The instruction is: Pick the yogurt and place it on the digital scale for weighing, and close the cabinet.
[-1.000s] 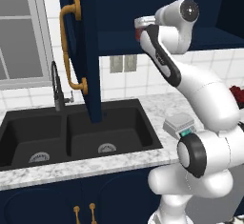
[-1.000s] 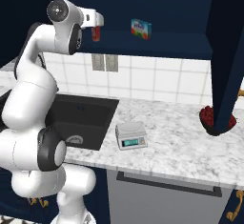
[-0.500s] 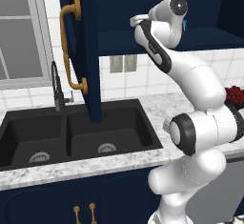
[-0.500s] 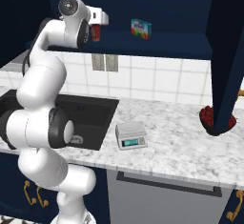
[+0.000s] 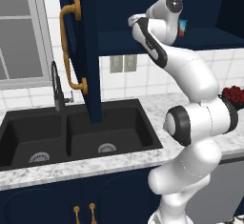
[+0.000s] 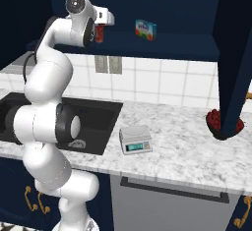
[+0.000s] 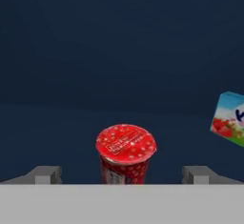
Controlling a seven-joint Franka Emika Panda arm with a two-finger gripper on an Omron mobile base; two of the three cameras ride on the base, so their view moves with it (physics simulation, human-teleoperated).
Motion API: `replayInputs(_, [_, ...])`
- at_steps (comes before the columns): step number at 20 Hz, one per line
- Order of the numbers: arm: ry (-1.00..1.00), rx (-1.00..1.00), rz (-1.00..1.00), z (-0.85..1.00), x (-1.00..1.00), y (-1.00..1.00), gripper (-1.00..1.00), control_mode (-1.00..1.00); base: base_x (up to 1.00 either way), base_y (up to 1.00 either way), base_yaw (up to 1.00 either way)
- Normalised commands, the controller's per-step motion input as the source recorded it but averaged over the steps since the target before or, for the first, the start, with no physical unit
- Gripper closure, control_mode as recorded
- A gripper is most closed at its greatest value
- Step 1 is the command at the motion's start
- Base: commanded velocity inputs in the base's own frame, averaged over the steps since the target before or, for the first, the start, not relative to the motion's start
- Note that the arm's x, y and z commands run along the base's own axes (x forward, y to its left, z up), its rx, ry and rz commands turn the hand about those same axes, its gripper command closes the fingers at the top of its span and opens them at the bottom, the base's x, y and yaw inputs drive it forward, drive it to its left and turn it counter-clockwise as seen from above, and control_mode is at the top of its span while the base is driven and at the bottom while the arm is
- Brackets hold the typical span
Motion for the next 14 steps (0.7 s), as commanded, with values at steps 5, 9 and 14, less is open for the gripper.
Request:
replayInputs(5, [0.03, 0.00, 0.00, -0.19, 0.34, 0.00, -1.00, -1.00, 0.00, 0.00, 0.00])
replayInputs(9, [0.01, 0.00, 0.00, -0.19, 0.29, 0.00, -1.00, -1.00, 0.00, 0.00, 0.00])
replayInputs(14, [0.00, 0.00, 0.00, -0.15, 0.28, 0.00, -1.00, -1.00, 0.00, 0.00, 0.00])
